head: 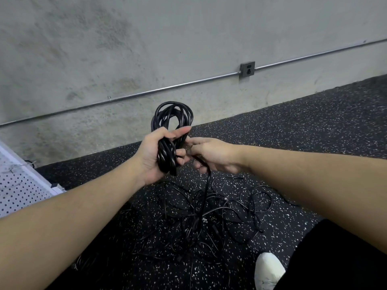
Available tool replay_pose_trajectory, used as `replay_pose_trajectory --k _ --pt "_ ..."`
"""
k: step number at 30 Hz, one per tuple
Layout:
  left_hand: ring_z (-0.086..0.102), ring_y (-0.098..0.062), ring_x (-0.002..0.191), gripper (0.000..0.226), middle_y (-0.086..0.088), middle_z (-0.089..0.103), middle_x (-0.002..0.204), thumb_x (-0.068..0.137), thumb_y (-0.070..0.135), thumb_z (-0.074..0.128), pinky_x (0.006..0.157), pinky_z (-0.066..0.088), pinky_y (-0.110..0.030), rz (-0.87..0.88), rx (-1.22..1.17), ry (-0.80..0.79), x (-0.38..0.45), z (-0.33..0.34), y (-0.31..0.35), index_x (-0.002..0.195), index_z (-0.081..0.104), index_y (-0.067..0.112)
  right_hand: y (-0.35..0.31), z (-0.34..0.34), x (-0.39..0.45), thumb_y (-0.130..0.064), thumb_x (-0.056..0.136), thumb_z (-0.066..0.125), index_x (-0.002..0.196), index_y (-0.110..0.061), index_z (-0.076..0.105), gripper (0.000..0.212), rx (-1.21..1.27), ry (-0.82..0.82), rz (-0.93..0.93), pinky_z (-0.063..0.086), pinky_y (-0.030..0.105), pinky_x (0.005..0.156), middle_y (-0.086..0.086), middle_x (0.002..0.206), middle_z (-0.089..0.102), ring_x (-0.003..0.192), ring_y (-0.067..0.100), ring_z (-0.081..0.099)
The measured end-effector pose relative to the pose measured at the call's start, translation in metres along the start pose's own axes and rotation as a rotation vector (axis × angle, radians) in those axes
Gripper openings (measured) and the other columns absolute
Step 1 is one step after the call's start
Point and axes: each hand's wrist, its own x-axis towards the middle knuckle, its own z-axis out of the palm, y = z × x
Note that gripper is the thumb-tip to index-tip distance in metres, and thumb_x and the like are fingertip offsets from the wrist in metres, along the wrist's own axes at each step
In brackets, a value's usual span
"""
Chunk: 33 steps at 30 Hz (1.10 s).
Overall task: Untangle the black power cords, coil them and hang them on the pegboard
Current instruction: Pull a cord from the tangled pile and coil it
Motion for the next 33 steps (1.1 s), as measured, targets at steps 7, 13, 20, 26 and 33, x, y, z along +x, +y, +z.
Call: replay_pose_trajectory --k 7,13,20,26,33 --pt "0.058 -0.017 0.068 0.038 -0.006 0.066 0.091 0.081 0.016 0.051 0.063 0.052 -0.032 -0.016 0.242 0.115 0.000 -0.021 0.002 0.100 0.083 0.014 0.003 -0.032 -0.001 -0.048 0.104 0.048 0.130 -0.047 0.062 0.030 -0.855 0.403 -0.108 0.039 0.022 0.048 -0.015 0.098 0.071 0.049 0.001 0.047" --pt "0.047 -0.011 0.062 0.036 -0.003 0.062 0.107 0.092 0.020 0.049 0.058 0.042 -0.027 -0.053 0.446 0.202 -0.005 -0.028 0.007 0.105 0.083 0.027 0.017 -0.038 -0.003 -0.040 0.108 0.040 0.133 -0.038 0.060 0.032 -1.181 0.276 0.132 0.046 0.027 0.058 -0.009 0.122 0.068 0.072 0.010 0.061" --pt "0.068 -0.022 0.097 0.033 -0.010 0.068 0.107 0.096 0.019 0.051 0.087 0.053 -0.036 -0.005 0.373 0.194 -0.002 -0.019 0.002 0.103 0.083 0.020 0.018 -0.021 0.008 -0.028 0.104 0.046 0.157 -0.020 0.031 0.055 -1.281 0.102 0.224 0.044 0.046 0.111 0.009 0.154 0.047 0.132 0.030 0.053" --pt "0.071 -0.027 0.089 0.039 -0.011 0.066 0.106 0.097 0.007 0.045 0.104 0.053 -0.051 0.022 0.285 0.118 -0.004 -0.008 -0.003 0.103 0.083 0.014 0.008 -0.003 0.000 -0.048 0.096 0.061 0.161 -0.038 0.012 0.082 -1.063 -0.090 0.008 0.012 0.047 0.127 -0.004 0.170 0.004 0.157 0.022 0.006" --pt "0.066 -0.020 0.075 0.042 -0.004 0.067 0.092 0.096 0.008 0.043 0.085 0.055 -0.043 0.095 0.264 0.097 -0.005 -0.009 0.001 0.104 0.083 0.019 0.014 -0.007 -0.005 -0.031 0.108 0.042 0.103 -0.014 0.062 0.026 -0.662 -0.115 -0.043 0.039 0.019 0.081 -0.009 0.113 0.068 0.097 0.002 0.059"
